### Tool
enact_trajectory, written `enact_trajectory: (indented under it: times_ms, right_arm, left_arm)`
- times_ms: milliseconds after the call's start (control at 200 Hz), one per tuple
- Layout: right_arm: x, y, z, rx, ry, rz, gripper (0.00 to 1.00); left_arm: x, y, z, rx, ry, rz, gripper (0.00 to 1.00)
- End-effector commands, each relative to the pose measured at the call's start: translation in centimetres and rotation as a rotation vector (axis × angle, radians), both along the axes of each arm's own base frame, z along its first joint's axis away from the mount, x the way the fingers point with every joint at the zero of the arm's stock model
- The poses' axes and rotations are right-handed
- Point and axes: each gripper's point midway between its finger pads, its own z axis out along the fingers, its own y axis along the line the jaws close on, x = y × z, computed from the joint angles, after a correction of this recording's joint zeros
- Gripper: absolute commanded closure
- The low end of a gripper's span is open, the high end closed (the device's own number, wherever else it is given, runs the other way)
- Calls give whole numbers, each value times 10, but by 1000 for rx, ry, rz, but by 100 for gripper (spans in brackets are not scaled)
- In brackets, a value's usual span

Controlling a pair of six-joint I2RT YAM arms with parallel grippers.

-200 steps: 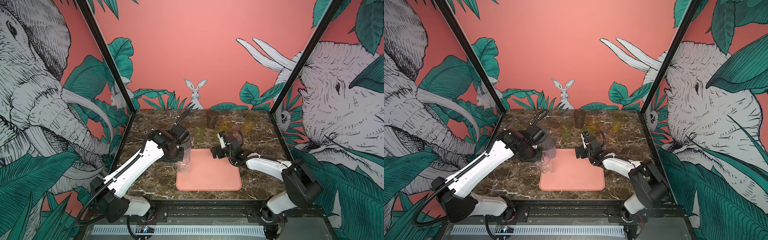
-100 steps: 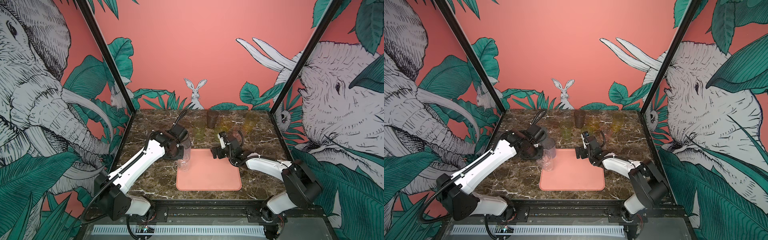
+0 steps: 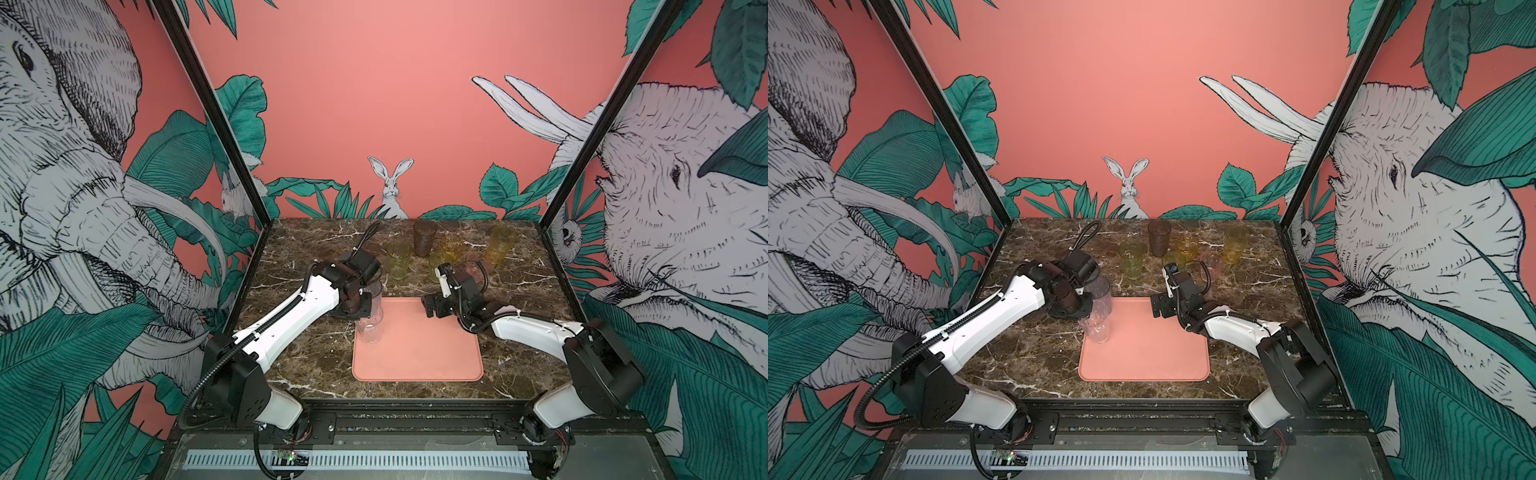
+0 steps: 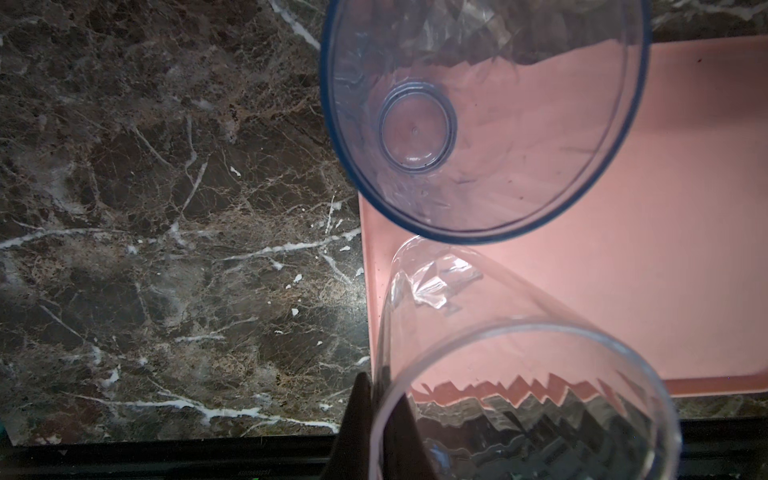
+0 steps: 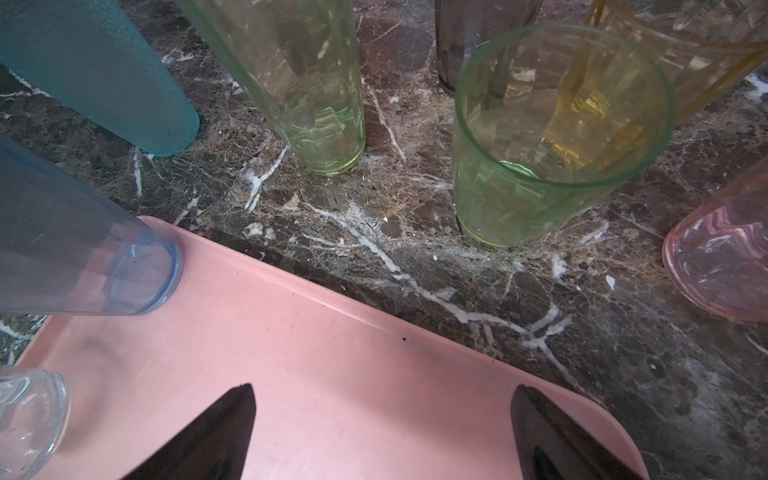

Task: Place the glasses into the tray
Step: 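Lower the plain clear glass onto the tray beside the blue-rimmed glass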

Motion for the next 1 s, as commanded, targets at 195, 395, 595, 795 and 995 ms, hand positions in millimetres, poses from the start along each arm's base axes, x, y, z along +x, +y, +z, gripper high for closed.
enact_trajectory:
  times_ms: [195,395,595,795,995]
  right_arm:
    - [5,4,10,11,-24,-5,2]
    - [5,5,9,12,-23,-4,2]
    - [4,5,9,15,-19,-3,2]
    - [5,6,8,14,-17,-1,2]
    - [4,8,9,23,-19,6,2]
  left_arm:
    - [1,2,-9,19,12,9,100]
    - [0,6,-14,35,18,17,100]
    - [0,7,-14,29,16,24,100]
    - [2,6,-13,24,8,28,100]
    - [3,6,-14,22,3,35,100]
